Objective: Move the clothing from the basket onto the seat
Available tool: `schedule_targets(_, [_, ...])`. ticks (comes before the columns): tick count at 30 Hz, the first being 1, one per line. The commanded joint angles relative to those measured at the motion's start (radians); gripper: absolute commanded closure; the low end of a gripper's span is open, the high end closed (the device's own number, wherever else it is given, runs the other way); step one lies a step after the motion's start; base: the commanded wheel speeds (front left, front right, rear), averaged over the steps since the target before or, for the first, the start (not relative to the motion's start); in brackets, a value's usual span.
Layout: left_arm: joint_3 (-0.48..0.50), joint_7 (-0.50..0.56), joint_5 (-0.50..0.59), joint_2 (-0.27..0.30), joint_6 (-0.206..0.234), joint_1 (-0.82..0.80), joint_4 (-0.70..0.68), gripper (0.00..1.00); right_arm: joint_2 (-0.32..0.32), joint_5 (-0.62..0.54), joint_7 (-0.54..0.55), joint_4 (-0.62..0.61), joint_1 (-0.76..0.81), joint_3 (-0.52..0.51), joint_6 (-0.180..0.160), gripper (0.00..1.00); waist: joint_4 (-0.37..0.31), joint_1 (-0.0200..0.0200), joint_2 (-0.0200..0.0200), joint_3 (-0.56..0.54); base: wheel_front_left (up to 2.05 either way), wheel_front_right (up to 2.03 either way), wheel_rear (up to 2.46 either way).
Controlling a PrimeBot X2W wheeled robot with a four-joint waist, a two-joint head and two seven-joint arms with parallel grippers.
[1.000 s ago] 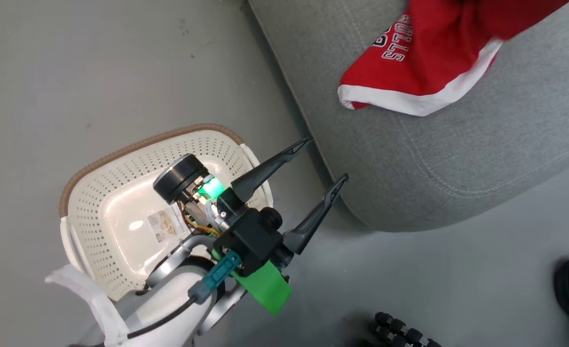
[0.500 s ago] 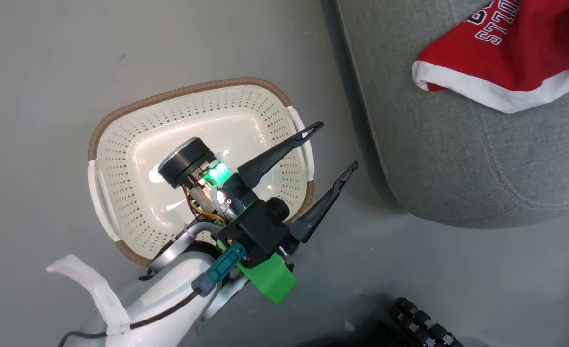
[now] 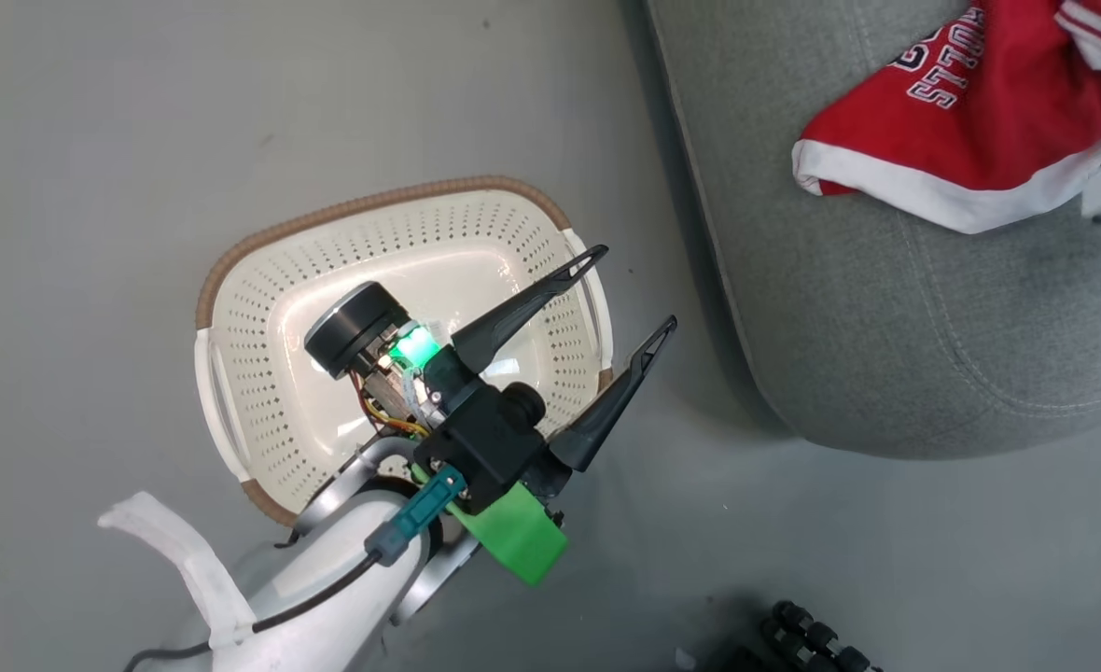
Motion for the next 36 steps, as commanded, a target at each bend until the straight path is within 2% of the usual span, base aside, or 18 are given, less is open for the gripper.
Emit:
schedule_targets(1, [0.001,-0.012,-0.01,-0.008,0.007,0.02,0.009,0.0,0.013,-0.011,-0.004,-0.025,0.039,-0.002,-0.001,0.0,-0.005,-0.0001,-0.0001,-0.053,0.0,0.0,0.0])
schedule_targets(9, [0.049,-0.077,-0.06,-0.015,0.061,0.072,0.061,0.0,0.099,-0.056,-0.004,-0.203,0.237,-0.02,-0.001,0.0,0.014,-0.0001,-0.0001,-0.166,0.0,0.0,0.0])
schedule_targets(10, [0.081,-0.096,-0.079,-0.013,0.088,0.095,0.079,0.0,0.141,-0.069,-0.004,-0.286,0.307,-0.012,-0.001,0.0,0.025,-0.0001,-0.0001,-0.203,0.0,0.0,0.0])
schedule_targets(14, [0.147,-0.127,-0.111,-0.007,0.138,0.126,0.103,0.0,0.194,-0.097,-0.004,-0.416,0.404,0.015,-0.001,0.0,0.053,-0.0001,-0.0001,-0.248,0.0,0.0,0.0])
schedule_targets(24, [0.306,-0.153,-0.155,-0.017,0.205,0.192,0.117,0.0,0.237,-0.112,0.007,-0.642,0.559,0.12,-0.001,0.0,0.13,-0.0001,-0.0001,-0.316,0.0,0.0,0.0])
schedule_targets(30, [0.442,-0.152,-0.14,-0.041,0.196,0.271,0.085,0.0,0.248,-0.13,0.049,-0.764,0.647,0.165,-0.001,0.0,0.17,-0.0001,-0.0001,-0.352,0.0,0.0,0.0])
schedule_targets(36, [0.548,-0.152,-0.108,-0.073,0.142,0.358,0.077,0.0,0.253,-0.152,0.094,-0.831,0.724,0.191,-0.001,0.0,0.205,-0.0001,-0.0001,-0.396,0.0,0.0,0.0])
